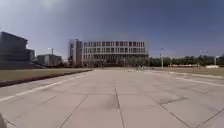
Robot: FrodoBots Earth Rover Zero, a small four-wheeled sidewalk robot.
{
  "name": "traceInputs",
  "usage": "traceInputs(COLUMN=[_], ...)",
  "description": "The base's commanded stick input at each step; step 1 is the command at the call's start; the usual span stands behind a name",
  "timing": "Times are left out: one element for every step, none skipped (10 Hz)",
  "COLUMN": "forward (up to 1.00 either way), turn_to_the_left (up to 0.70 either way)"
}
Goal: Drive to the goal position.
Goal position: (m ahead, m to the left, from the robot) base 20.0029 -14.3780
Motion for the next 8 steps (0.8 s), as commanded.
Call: traceInputs(forward=[0.7, 0.7, 0.7, 0.7, 0.7, 0.7, 0.7, 0.7], turn_to_the_left=[0.0, 0.0, 0.0, 0.0, 0.0, 0.0, 0.0, 0.0])
